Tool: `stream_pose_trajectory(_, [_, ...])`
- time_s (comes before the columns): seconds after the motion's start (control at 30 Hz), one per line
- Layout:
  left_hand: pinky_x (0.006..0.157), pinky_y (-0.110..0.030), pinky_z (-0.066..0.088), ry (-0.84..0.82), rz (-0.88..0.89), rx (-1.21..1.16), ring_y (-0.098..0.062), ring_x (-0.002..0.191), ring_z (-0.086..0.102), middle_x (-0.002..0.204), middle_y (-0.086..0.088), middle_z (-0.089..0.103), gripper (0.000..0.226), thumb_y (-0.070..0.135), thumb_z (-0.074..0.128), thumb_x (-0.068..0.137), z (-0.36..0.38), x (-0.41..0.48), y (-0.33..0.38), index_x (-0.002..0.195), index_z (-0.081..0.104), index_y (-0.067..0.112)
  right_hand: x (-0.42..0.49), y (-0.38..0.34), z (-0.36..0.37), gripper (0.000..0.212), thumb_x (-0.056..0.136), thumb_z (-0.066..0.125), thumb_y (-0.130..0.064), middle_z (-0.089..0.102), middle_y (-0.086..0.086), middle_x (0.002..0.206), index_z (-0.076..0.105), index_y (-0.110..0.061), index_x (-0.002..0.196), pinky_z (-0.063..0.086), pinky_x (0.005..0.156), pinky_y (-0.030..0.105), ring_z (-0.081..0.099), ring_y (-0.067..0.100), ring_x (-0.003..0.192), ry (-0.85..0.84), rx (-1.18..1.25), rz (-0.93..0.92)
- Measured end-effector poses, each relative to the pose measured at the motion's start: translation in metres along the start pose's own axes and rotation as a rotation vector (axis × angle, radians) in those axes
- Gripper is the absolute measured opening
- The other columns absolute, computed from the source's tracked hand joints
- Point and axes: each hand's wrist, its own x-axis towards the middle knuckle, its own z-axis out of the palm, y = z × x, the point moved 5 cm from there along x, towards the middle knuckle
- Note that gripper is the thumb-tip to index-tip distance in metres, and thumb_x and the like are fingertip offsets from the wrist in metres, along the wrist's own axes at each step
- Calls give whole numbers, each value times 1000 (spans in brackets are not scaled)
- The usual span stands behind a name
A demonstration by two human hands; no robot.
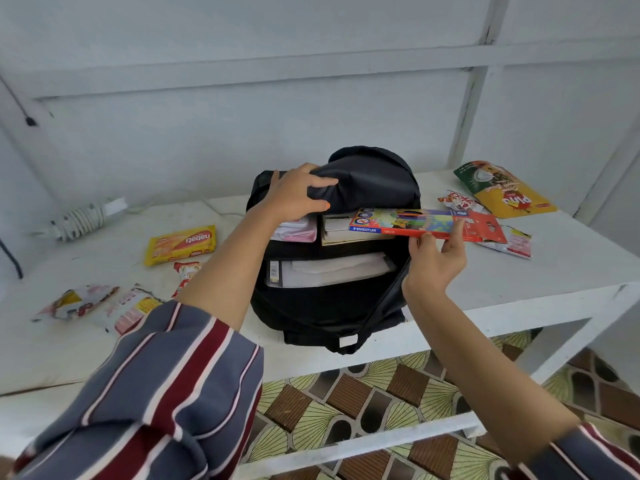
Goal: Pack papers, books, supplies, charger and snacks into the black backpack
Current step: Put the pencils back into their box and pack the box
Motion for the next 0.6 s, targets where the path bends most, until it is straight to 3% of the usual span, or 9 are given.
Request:
stream_pose_trajectory(0.07, [111,-54,12,-8,2,5,-20,129,38,141,3,41,44,32,64,84,0,1,1,126,55,37,0,6,5,57,93,46,5,46,-19,118,35,-20,143,51,89,22,60,2,87,13,-84,-26])
stream_pose_trajectory(0.2, [112,-53,12,0,9,-21,-20,129,38,141,3,41,43,31,65,84,0,0,1,126,55,36,1,23,15,53,93,52,-1,48,-3,137,38,-18,142,40,94,14,53,8,113,17,-323,-54])
stream_pose_trajectory(0.37, [113,-52,8,-3,4,-46,-19,130,37,142,4,41,43,30,66,84,2,1,4,125,56,35,-6,38,28,54,92,55,-9,58,6,125,37,-14,142,44,89,23,57,19,110,-105,-712,-32])
stream_pose_trajectory(0.43, [113,-52,7,-1,-6,-44,-20,130,37,142,3,40,43,30,65,84,1,1,3,125,56,35,-7,40,37,60,91,55,-9,60,7,118,31,-14,145,50,85,29,60,19,98,-245,-803,64])
stream_pose_trajectory(0.53, [113,-53,8,-3,0,-38,-20,129,37,142,2,40,42,30,64,84,1,0,2,125,56,35,-10,31,47,71,91,54,-7,60,19,116,13,-15,149,56,74,33,65,25,87,-576,-845,354])
stream_pose_trajectory(0.6, [113,-54,8,-2,3,-41,-20,130,37,142,2,40,42,30,65,84,1,0,2,125,57,35,-7,12,47,65,91,55,-7,68,20,99,22,-16,146,56,56,26,66,20,63,-756,-948,387])
